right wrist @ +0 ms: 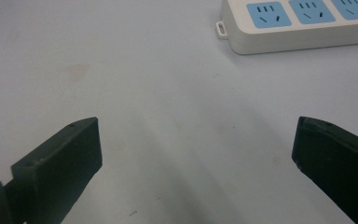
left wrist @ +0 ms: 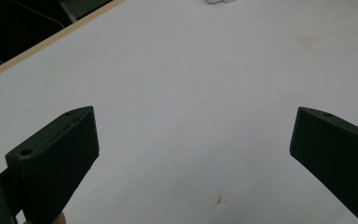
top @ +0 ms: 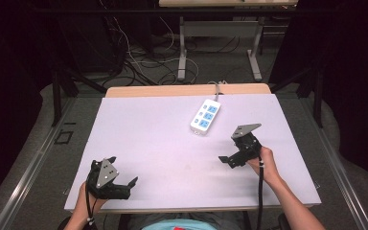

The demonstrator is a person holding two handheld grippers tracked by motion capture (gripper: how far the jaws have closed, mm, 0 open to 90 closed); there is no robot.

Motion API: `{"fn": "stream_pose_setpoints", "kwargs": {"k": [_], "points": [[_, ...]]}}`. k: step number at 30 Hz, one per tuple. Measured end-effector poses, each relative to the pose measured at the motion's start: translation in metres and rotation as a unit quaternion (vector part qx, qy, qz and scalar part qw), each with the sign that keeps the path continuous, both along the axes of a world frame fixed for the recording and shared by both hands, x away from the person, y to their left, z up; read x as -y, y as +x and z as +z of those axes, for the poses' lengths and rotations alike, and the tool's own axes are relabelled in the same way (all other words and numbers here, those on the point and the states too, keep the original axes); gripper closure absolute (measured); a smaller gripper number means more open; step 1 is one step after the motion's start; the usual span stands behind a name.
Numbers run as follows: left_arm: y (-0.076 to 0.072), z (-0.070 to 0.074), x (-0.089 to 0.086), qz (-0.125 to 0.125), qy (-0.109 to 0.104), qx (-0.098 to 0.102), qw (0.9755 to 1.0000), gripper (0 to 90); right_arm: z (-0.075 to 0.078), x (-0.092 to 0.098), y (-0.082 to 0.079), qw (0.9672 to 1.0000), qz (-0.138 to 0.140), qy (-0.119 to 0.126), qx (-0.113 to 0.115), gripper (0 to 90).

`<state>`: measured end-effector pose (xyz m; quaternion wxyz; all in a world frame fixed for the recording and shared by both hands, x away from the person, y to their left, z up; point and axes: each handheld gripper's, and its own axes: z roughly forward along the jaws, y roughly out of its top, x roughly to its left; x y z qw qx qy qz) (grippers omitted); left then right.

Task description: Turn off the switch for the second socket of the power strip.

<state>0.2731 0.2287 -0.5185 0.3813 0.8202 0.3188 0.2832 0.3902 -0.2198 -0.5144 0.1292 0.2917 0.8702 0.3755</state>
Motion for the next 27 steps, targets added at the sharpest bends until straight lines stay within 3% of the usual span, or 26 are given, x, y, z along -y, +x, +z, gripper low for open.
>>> {"fn": "stream_pose_setpoints", "kwargs": {"k": [5,27], "points": [[0.0,0.0,0.001,-0.002,0.0,-0.001,1.0,1.0,0.002,-0.002,0.008,0.9999,0.006,-0.01,-0.005,1.1],[0.0,0.0,0.001,-0.001,0.002,0.002,1.0,1.0,0.004,-0.009,0.045,0.9999,-0.007,0.008,-0.01,1.3]]}}
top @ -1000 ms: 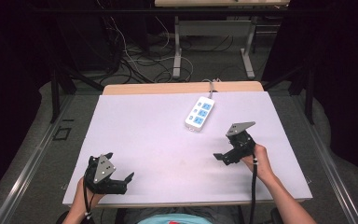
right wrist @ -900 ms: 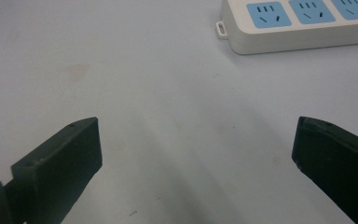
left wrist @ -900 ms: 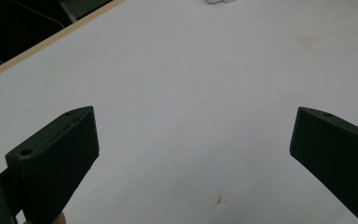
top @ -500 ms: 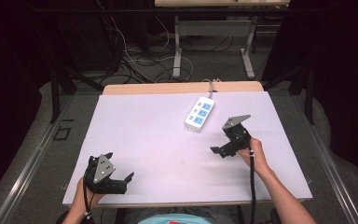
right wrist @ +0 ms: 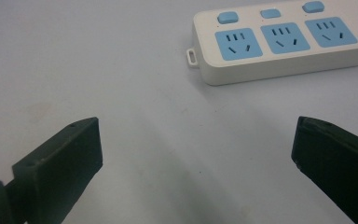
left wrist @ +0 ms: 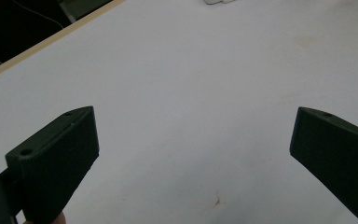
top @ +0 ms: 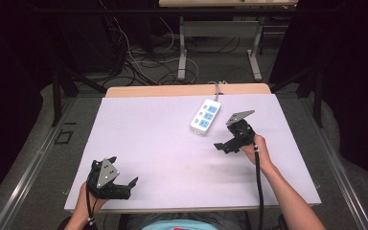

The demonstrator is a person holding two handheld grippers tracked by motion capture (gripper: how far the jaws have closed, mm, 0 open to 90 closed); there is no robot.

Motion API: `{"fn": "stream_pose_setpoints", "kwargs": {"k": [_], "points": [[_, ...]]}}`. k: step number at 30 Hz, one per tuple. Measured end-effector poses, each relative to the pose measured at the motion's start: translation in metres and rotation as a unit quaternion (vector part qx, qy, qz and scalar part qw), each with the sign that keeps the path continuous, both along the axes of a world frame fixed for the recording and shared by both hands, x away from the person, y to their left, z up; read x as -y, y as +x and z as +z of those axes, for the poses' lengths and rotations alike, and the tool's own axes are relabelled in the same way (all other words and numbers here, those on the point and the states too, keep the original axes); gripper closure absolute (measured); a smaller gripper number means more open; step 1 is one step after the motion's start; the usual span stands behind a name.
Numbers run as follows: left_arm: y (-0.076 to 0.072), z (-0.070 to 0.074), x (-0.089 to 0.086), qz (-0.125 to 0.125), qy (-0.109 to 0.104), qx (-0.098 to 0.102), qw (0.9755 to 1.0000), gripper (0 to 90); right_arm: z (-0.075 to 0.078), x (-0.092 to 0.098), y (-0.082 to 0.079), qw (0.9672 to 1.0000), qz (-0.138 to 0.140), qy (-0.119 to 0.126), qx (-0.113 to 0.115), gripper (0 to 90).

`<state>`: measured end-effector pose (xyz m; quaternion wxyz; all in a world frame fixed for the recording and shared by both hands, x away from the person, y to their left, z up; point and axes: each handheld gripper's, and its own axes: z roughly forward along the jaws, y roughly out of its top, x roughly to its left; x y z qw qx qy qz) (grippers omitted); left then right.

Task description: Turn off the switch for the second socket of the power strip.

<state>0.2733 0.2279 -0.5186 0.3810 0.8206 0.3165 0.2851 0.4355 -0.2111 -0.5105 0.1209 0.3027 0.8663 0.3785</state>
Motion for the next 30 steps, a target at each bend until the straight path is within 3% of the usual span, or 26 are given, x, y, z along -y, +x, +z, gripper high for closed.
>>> {"fn": "stream_pose_setpoints", "kwargs": {"k": [6,9,12,24,25,26,27,30], "points": [[0.0,0.0,-0.001,0.0,-0.004,-0.002,1.0,1.0,0.002,-0.004,0.011,0.9999,0.008,-0.009,-0.001,1.3],[0.0,0.0,-0.002,0.002,0.002,-0.003,1.0,1.0,0.001,-0.007,0.016,1.0,-0.004,-0.003,-0.003,1.3],[0.0,0.0,-0.001,0.003,0.001,-0.002,1.0,1.0,0.001,-0.009,0.022,0.9998,0.001,-0.018,-0.001,1.4],[-0.001,0.001,-0.002,-0.001,-0.002,-0.003,1.0,1.0,0.004,-0.013,0.043,0.9997,-0.01,-0.008,-0.021,1.2],[-0.001,0.001,-0.002,0.0,-0.001,-0.003,1.0,1.0,0.002,-0.014,0.044,0.9998,-0.017,0.004,-0.013,1.0],[-0.001,0.0,-0.002,0.001,-0.004,-0.002,1.0,1.0,0.004,-0.013,0.045,0.9996,-0.016,-0.004,-0.024,1.0],[-0.001,0.0,-0.002,0.001,-0.004,-0.002,1.0,1.0,0.003,-0.012,0.047,0.9997,-0.014,0.0,-0.019,0.9],[-0.002,0.0,-0.001,0.0,-0.007,-0.001,1.0,1.0,0.002,-0.011,0.05,0.9991,-0.024,0.014,-0.032,0.2]]}}
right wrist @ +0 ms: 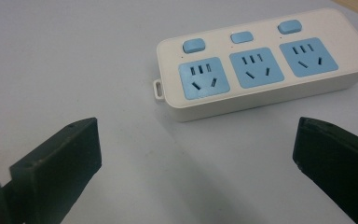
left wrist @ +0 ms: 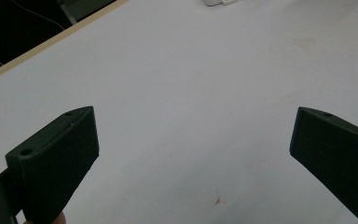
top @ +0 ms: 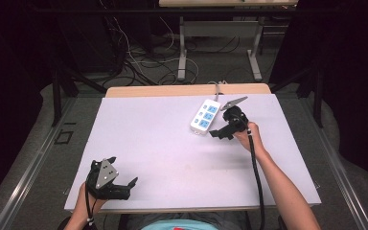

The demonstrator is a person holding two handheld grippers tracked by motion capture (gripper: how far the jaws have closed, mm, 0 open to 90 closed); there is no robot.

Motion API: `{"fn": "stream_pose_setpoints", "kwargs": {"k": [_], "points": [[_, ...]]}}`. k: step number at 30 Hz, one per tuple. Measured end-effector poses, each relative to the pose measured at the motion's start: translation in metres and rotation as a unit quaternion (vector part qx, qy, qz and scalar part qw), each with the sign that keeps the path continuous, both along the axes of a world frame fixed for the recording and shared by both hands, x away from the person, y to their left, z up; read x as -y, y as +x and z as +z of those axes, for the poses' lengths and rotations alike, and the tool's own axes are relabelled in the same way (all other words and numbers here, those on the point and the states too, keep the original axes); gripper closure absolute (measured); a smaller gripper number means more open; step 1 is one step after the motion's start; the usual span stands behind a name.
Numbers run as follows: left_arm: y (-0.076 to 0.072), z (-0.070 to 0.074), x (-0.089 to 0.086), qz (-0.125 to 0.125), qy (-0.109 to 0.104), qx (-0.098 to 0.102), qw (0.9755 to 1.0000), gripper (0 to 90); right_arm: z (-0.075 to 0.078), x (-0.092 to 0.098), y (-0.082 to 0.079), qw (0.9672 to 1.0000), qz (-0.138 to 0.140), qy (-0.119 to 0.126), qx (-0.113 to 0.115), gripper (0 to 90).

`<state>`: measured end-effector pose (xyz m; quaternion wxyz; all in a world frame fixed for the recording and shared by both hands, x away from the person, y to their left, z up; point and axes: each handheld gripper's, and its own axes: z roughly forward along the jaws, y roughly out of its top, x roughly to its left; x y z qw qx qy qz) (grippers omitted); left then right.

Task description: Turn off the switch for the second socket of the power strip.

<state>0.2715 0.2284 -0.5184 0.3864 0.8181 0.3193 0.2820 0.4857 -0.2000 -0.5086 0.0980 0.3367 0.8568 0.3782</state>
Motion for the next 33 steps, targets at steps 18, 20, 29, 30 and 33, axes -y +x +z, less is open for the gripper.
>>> {"fn": "stream_pose_setpoints", "kwargs": {"k": [18,20,29,30,33], "points": [[0.001,0.0,-0.001,0.0,0.005,-0.002,1.0,1.0,0.005,-0.015,0.024,0.9999,0.003,0.012,0.001,0.0],[0.001,0.0,-0.001,0.0,0.005,-0.002,1.0,1.0,0.006,-0.016,0.027,0.9999,0.001,0.009,-0.007,0.0],[0.001,0.0,-0.002,-0.001,0.002,-0.004,1.0,1.0,0.003,-0.02,0.042,0.9997,-0.012,0.018,-0.011,0.0],[0.001,0.0,-0.002,-0.002,0.001,-0.004,1.0,1.0,0.003,-0.021,0.043,0.9996,-0.013,0.02,-0.012,0.0],[0.001,0.0,-0.002,-0.002,0.002,-0.004,1.0,1.1,0.004,-0.024,0.047,0.9996,-0.019,0.02,-0.01,0.0]]}}
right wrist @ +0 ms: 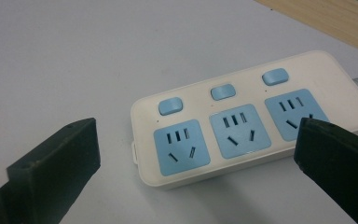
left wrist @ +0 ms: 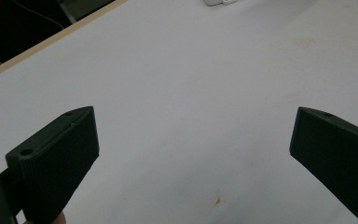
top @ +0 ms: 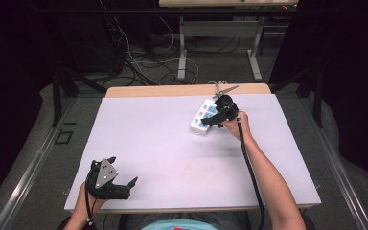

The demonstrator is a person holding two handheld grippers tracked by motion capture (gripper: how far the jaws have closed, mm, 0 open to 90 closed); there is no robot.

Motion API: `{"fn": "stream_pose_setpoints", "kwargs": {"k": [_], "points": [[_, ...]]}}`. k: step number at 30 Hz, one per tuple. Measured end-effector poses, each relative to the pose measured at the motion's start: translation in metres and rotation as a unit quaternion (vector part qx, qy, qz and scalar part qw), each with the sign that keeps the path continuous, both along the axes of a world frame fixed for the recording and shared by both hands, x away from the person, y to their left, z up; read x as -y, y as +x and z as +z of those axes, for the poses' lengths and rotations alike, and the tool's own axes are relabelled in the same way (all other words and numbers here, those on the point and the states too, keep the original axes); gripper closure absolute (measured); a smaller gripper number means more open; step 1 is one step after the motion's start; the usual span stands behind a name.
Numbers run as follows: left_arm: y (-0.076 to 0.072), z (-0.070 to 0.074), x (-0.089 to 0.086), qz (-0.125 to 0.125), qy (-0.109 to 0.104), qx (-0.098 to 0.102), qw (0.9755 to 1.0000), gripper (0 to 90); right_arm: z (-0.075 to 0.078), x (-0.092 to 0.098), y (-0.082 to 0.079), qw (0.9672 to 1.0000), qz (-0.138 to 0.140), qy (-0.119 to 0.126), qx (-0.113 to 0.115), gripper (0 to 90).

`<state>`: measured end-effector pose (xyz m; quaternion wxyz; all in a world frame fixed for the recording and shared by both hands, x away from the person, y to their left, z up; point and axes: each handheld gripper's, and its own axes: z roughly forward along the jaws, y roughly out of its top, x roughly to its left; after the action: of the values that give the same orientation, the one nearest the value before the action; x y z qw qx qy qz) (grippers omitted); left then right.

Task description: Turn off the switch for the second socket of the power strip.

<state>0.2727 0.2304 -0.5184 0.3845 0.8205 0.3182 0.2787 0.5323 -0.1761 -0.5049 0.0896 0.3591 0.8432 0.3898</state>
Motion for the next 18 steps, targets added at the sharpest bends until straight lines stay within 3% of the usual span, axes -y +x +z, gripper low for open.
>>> {"fn": "stream_pose_setpoints", "kwargs": {"k": [6,18], "points": [[0.0,0.0,0.001,0.001,-0.004,0.0,1.0,1.1,-0.001,-0.002,0.007,0.9997,-0.02,0.007,-0.005,4.3],[0.0,-0.001,0.001,0.004,-0.003,0.001,1.0,1.1,-0.009,-0.001,0.019,0.997,-0.073,0.025,0.008,41.9]]}}
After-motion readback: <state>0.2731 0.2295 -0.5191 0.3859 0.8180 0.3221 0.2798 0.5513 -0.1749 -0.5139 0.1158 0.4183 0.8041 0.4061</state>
